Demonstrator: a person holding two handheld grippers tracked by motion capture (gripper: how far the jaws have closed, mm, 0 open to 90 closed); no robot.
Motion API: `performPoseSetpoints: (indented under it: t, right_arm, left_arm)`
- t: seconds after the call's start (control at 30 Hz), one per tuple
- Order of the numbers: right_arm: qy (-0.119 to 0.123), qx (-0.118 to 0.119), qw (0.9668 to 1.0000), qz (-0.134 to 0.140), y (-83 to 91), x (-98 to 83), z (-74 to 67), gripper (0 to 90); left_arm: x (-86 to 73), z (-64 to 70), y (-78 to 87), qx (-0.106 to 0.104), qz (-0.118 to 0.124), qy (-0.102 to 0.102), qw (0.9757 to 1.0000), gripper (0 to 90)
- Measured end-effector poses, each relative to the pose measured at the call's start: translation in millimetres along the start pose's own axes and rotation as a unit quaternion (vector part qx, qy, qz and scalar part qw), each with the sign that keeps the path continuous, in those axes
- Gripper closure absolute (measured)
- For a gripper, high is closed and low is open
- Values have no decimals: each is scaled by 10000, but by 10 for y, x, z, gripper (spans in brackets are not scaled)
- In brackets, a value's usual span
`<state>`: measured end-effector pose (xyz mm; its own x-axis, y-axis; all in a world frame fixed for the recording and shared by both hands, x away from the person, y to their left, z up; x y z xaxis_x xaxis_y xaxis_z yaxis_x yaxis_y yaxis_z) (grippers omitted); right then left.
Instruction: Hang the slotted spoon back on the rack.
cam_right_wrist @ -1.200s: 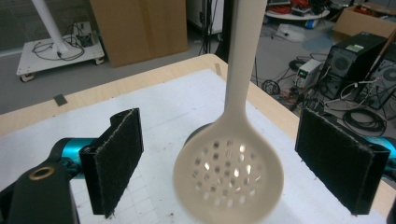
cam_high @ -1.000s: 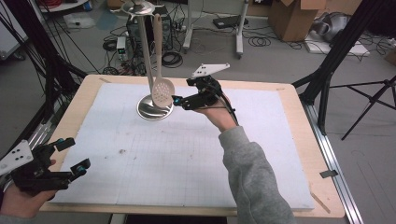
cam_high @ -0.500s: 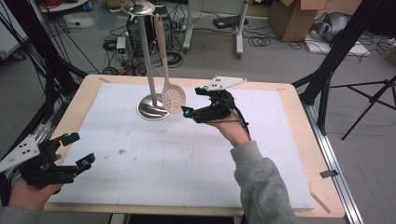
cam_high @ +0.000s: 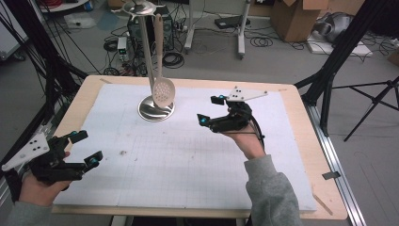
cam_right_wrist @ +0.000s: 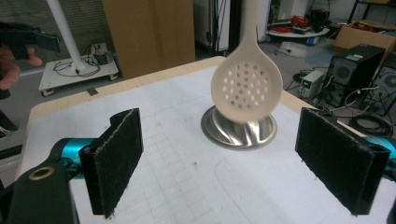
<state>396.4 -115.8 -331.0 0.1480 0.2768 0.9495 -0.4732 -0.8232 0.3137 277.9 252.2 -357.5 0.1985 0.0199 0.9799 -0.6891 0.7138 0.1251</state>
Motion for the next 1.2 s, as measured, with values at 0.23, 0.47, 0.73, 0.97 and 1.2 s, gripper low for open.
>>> performPoseSetpoints:
  t: [0.23,0.47,0.73,0.97,1.2]
  right_arm:
    - [-100,-88,9999,-72,139,-172,77,141]
    - [-184,-236,9994,-148,310,-321,131,141]
    - [-266,-382,9989,-99,557,-435,128,141]
    - [-484,-472,9977,-90,723,-582,155,141]
    - [-571,-499,9970,-153,855,-719,177,140]
  left_arm:
    - [1,-29,-24,13,20,43,10000,83]
    - [-4,-33,-69,-10,3,38,10000,83]
    - [1,-28,-112,-56,-4,21,10000,83]
    - [-7,-40,-136,-52,-25,32,10000,83]
    - [-8,-17,-184,-107,-32,27,9999,83]
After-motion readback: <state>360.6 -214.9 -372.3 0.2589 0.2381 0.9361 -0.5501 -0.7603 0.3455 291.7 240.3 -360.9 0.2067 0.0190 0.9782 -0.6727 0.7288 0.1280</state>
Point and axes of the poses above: each handheld gripper's, and its own axes: y roughly backward along the jaws, x roughly out of its top, z roughly to its right, the point moved 7 cm from there along -y, roughly forward along the jaws, and after that the axes turned 4 degrees about y, right-handed, at the moved point
